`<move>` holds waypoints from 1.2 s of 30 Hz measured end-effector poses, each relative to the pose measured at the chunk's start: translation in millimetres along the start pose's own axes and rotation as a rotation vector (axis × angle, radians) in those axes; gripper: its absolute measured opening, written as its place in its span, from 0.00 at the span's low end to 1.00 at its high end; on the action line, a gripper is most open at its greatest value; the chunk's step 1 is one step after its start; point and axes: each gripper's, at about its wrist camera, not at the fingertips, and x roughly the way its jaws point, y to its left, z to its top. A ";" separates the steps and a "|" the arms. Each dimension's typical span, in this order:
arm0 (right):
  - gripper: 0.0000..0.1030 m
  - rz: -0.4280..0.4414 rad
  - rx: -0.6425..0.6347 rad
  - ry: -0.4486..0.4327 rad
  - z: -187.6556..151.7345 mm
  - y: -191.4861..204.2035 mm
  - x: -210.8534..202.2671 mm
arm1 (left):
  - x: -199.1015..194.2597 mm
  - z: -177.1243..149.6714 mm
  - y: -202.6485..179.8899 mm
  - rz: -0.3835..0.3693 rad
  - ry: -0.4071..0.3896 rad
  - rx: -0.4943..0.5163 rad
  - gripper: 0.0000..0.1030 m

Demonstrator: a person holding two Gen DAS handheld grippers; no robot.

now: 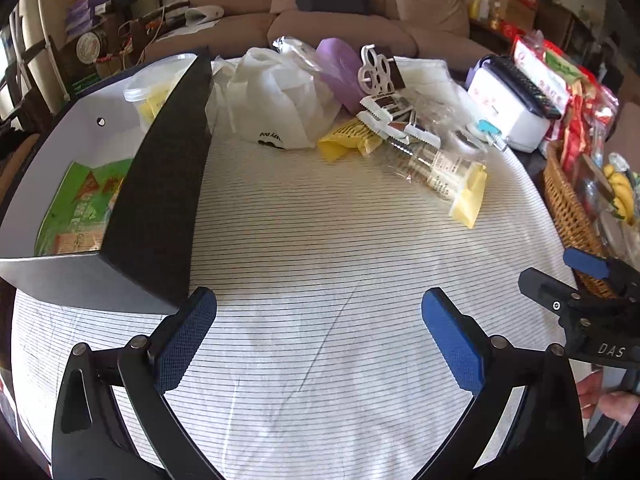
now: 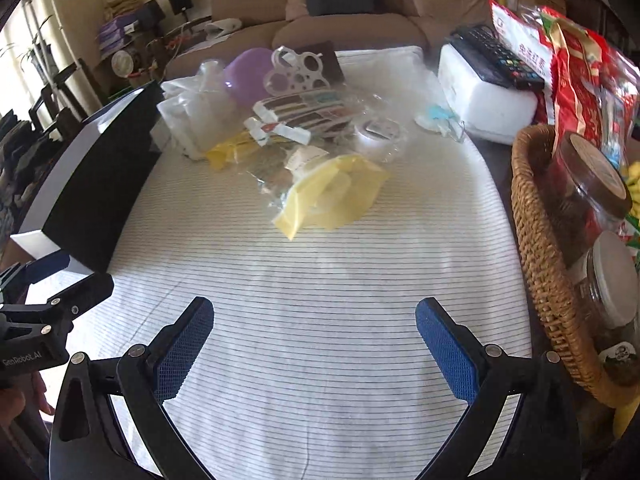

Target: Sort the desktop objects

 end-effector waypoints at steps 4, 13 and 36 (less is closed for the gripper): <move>1.00 -0.013 0.016 -0.017 -0.9 -13.7 20.0 | 25.9 -2.2 -3.5 0.003 0.013 -0.004 1.00; 1.00 -0.037 0.023 -0.013 3.5 -23.5 62.1 | 69.0 1.7 -7.2 0.046 0.003 -0.016 1.00; 1.00 -0.145 -0.047 -0.044 2.4 -3.1 87.5 | 98.1 -11.4 -5.4 0.068 -0.029 -0.039 1.00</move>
